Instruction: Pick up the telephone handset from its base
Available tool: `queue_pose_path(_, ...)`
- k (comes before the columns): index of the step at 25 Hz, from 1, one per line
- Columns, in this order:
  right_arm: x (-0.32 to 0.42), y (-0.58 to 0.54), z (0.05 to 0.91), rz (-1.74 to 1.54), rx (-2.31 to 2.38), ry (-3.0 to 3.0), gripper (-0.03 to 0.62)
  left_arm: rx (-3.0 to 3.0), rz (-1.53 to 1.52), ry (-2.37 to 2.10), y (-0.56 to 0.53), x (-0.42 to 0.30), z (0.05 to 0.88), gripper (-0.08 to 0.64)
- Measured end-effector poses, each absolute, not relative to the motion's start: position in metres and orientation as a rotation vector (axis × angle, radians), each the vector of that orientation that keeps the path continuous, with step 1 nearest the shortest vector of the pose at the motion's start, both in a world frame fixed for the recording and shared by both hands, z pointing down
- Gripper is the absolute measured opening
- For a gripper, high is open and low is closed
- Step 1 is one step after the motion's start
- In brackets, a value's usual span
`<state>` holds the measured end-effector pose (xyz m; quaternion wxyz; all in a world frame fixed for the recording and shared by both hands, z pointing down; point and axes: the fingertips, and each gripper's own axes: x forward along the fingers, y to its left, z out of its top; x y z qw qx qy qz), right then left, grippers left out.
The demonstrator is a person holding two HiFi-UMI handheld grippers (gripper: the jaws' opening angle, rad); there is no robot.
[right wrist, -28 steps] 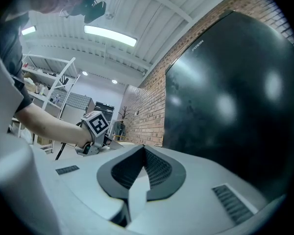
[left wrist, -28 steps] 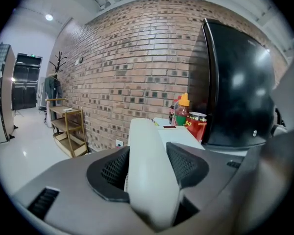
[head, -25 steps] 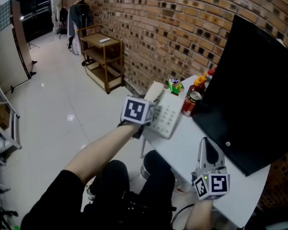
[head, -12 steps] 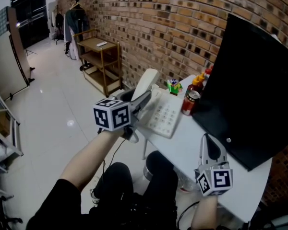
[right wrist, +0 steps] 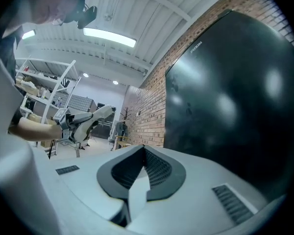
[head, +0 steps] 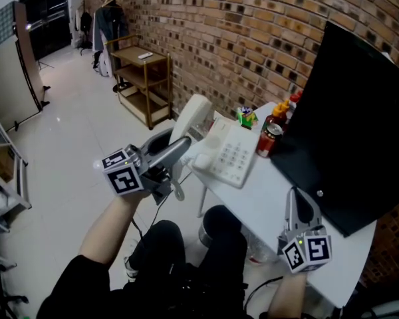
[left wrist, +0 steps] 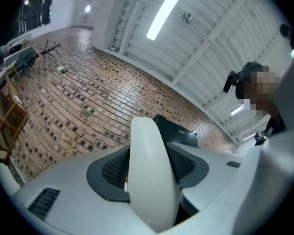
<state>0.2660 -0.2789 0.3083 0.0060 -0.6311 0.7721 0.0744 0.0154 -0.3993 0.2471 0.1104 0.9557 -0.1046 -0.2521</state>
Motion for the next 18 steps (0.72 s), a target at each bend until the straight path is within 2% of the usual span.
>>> queue_pose_path(18, 0.251, -0.258, 0.303, 0.228, -1.82, 2.483, 0.008, 2.731, -1.078, 0.04, -0.336, -0.056, 0.227, 0.229)
